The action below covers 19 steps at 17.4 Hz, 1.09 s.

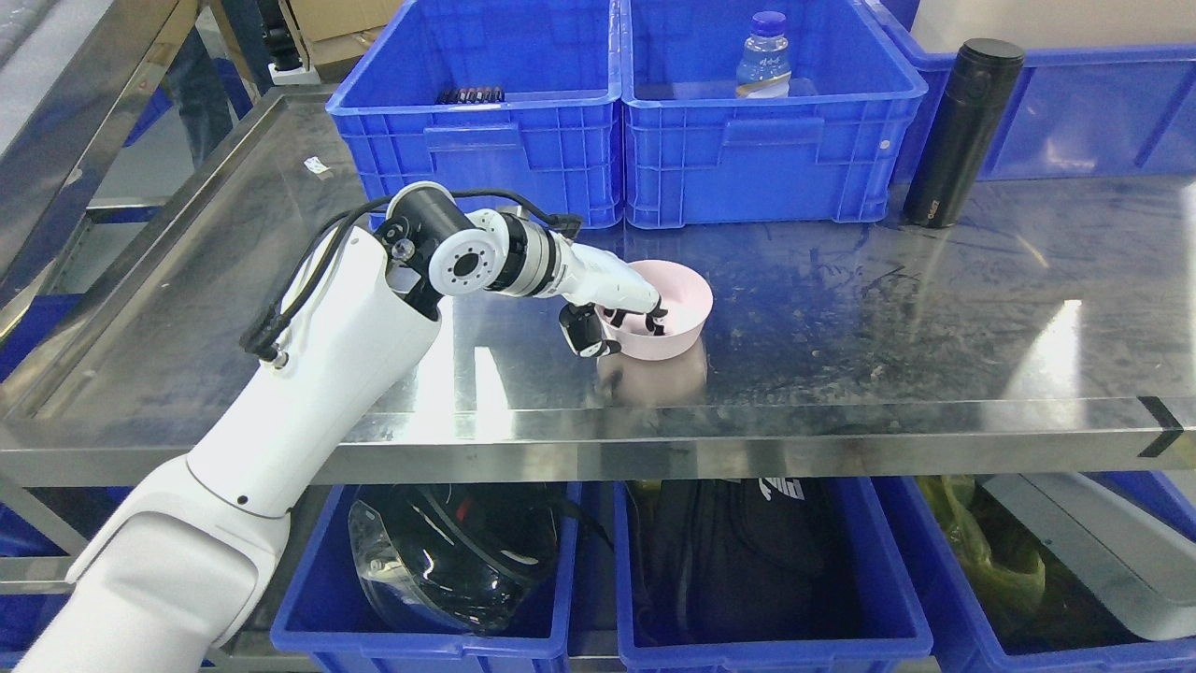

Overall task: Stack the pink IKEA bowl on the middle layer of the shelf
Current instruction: 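Grip the pink bowl rim with the left hand and lift it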

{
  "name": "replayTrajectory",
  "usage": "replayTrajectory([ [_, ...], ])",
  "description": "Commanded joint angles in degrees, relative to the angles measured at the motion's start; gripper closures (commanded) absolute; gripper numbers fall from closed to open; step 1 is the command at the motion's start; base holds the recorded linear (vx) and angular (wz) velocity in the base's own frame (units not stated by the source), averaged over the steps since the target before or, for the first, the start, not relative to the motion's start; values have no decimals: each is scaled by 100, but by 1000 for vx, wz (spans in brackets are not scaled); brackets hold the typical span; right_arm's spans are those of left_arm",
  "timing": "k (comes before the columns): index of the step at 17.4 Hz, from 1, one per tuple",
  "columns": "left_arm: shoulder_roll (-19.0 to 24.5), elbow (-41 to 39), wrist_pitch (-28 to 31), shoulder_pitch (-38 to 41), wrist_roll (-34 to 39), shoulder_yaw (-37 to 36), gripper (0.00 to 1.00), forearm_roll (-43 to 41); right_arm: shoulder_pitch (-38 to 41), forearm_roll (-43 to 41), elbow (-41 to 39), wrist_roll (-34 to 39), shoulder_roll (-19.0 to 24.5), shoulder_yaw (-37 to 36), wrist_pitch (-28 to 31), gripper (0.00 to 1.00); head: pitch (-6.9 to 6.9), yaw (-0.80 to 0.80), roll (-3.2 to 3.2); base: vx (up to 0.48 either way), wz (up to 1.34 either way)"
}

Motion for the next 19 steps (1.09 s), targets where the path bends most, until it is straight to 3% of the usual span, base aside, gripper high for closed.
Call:
replayTrajectory([
  [1,-952,152,-691,477,-467,2112,99,37,17,0,-100,2,-100,0,0,0,0,0,0,6,17],
  [5,-1451,117,-1650,574,-449,3124,99,46,17,0,-100,2,-100,0,0,0,0,0,0,9,99],
  [9,-1451,91,-2441,556,-405,3670,99,55,17,0,-100,2,-100,0,0,0,0,0,0,2,-20],
  [13,-1451,56,-2715,513,-405,4057,99,187,17,0,-100,2,-100,0,0,0,0,0,0,-6,-21],
  [16,-1451,47,-3304,214,-266,4242,99,503,17,0,-100,2,-100,0,0,0,0,0,0,0,0],
  [19,-1451,12,-3304,99,-98,4313,99,661,17,0,-100,2,-100,0,0,0,0,0,0,0,0],
])
